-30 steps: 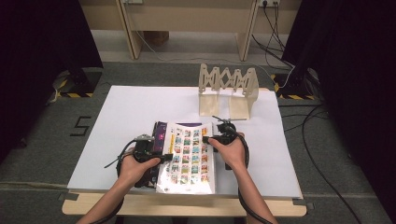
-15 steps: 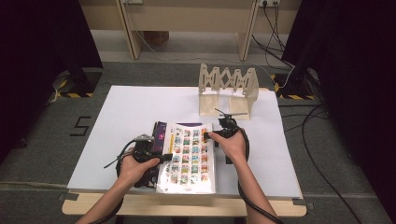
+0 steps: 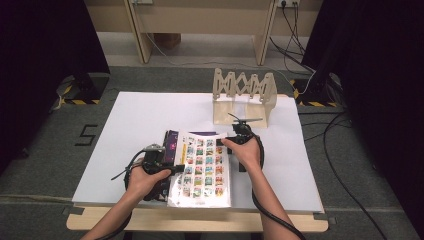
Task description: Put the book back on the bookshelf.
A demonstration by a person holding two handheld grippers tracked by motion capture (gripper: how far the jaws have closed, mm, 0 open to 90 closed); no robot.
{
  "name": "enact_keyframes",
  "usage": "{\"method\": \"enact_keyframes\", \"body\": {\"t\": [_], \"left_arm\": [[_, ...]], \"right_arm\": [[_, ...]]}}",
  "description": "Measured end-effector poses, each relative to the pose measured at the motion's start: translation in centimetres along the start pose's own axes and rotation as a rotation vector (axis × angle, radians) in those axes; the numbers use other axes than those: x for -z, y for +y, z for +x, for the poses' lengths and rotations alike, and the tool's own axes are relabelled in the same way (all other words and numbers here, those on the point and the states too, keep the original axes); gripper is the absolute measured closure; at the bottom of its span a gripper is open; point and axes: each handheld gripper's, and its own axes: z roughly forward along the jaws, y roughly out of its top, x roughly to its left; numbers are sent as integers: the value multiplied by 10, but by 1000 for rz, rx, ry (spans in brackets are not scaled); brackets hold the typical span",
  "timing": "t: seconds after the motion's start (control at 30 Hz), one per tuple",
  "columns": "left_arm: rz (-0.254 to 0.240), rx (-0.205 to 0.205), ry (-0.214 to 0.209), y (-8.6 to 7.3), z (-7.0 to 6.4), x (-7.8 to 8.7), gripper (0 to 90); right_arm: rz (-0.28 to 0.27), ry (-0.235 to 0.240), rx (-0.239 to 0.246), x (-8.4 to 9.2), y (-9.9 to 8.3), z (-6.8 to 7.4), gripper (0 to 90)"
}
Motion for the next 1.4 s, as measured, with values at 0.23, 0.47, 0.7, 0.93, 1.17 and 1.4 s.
{"method": "enact_keyframes", "body": {"t": [0.23,0.47,0.7,0.93,1.17,1.4], "left_arm": [[6,-3,1,1,0,0,596],[14,10,-6,1,3,1,598],[5,-12,16,0,4,5,553],[-6,-27,36,0,7,10,560],[-58,-23,71,-1,16,26,563],[-135,6,199,-14,42,47,502]], "right_arm": [[12,19,0,-2,1,-2,557],[6,37,17,6,7,7,674],[-13,65,-31,13,8,12,706],[-20,68,-25,18,10,17,712],[-31,90,-41,24,9,20,721],[-54,106,-31,32,10,22,727]]}}
